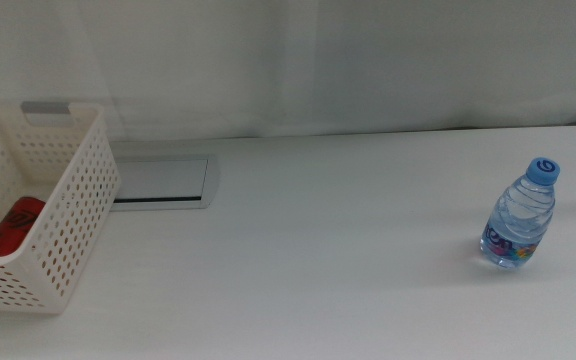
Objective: Use arms to grab the bottles and put them into the dustbin to the left of the table.
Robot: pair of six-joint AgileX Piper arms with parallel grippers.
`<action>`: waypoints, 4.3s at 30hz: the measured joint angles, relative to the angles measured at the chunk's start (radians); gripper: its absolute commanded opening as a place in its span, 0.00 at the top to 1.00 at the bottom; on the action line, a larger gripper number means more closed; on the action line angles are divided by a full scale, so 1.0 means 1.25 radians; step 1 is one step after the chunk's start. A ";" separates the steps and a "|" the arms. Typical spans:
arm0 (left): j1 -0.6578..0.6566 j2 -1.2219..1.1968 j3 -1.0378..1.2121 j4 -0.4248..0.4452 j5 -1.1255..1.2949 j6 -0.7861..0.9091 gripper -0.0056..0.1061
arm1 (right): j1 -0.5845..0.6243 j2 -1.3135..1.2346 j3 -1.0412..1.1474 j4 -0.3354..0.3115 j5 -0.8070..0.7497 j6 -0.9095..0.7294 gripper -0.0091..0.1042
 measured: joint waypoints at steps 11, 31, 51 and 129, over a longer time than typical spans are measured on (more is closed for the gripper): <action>0.000 0.000 0.000 0.000 0.000 0.003 0.98 | 0.000 0.223 -0.137 0.007 0.219 -0.212 0.06; -0.056 0.003 0.000 0.000 0.008 0.057 0.97 | 0.024 0.700 -0.139 0.106 0.043 -0.205 0.01; -0.056 0.003 0.000 -0.002 0.008 0.059 0.97 | 0.216 1.144 -0.139 0.122 -0.461 -0.262 0.01; -0.056 0.003 0.000 -0.002 0.032 0.063 0.97 | 0.653 1.452 -0.394 -0.046 -0.499 -0.042 0.01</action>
